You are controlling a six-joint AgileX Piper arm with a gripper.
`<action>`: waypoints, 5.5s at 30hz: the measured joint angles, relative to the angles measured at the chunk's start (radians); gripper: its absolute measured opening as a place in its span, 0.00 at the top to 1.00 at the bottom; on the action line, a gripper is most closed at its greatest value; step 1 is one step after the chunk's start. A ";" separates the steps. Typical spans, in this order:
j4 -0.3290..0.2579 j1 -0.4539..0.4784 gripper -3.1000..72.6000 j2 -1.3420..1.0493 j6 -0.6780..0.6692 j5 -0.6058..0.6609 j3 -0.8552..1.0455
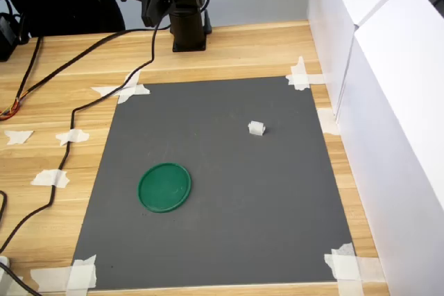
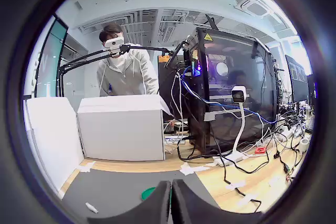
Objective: Grasp a white terminal and put it on the green lid.
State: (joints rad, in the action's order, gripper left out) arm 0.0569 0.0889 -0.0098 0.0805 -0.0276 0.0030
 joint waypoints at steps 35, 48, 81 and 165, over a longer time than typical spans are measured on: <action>-0.025 0.000 0.98 1.043 -0.315 0.632 -0.728; -0.114 -0.145 0.98 1.343 -0.609 0.917 -0.993; -0.148 -0.509 0.09 1.740 -0.734 0.979 -1.188; -0.132 -0.025 0.84 2.074 -0.754 1.064 -1.581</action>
State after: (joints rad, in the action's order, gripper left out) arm -0.0753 0.0643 2.0640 -0.6732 1.0363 -1.5781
